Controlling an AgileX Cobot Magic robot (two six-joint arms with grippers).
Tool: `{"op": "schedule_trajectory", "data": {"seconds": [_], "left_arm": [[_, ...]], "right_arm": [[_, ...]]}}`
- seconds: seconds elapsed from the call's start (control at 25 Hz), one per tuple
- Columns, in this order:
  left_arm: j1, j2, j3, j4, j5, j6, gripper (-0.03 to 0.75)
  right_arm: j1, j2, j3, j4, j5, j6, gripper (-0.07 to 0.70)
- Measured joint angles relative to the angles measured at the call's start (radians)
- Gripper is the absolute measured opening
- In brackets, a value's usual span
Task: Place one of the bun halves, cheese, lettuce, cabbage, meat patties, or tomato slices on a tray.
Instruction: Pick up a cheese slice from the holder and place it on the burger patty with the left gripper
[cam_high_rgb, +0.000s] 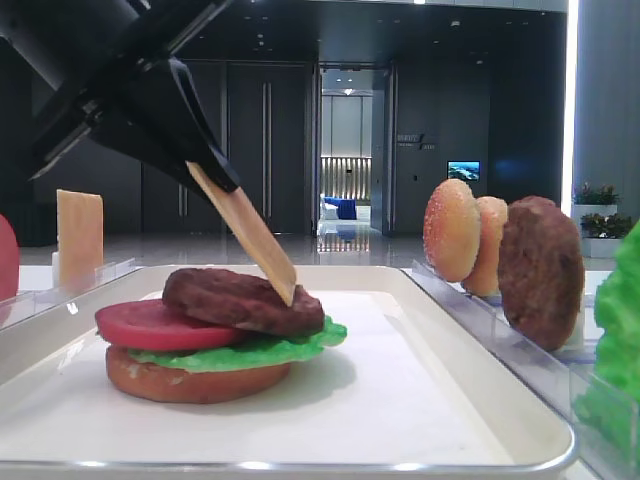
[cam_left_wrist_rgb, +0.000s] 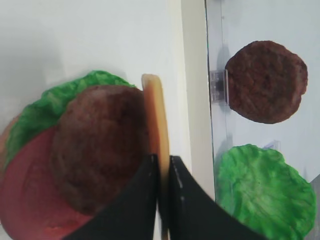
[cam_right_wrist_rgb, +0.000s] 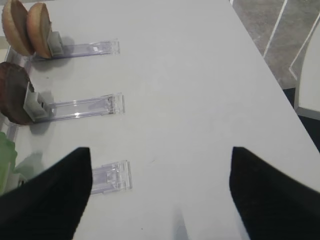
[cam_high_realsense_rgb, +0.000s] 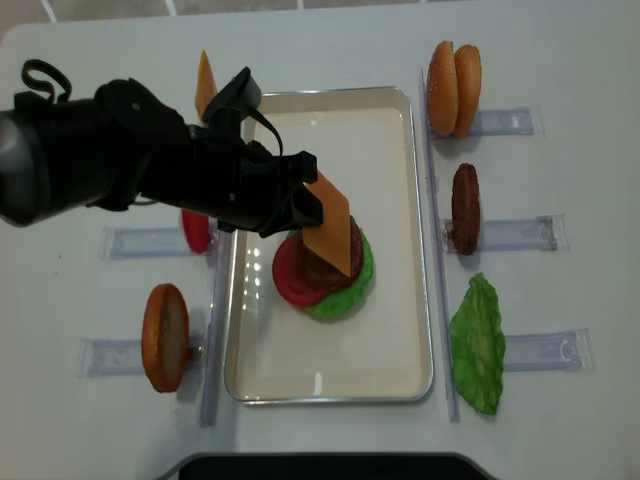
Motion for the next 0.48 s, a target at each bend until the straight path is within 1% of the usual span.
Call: {"op": "schedule_trajectory", "data": {"seconds": [0.12, 0.2, 0.36, 0.48], "left_arm": [[0.000, 0.000, 0.000, 0.012, 0.014, 0.000, 0.062], [0.000, 0.000, 0.000, 0.027, 0.031, 0.000, 0.117], [0.000, 0.000, 0.000, 0.040, 0.058, 0.000, 0.251], [0.000, 0.000, 0.000, 0.081, 0.072, -0.023, 0.305]], "right_arm": [[0.000, 0.000, 0.000, 0.000, 0.000, 0.000, 0.538], [0.000, 0.000, 0.000, 0.000, 0.000, 0.000, 0.538], [0.000, 0.000, 0.000, 0.000, 0.000, 0.000, 0.538], [0.000, 0.000, 0.000, 0.000, 0.000, 0.000, 0.537]]}}
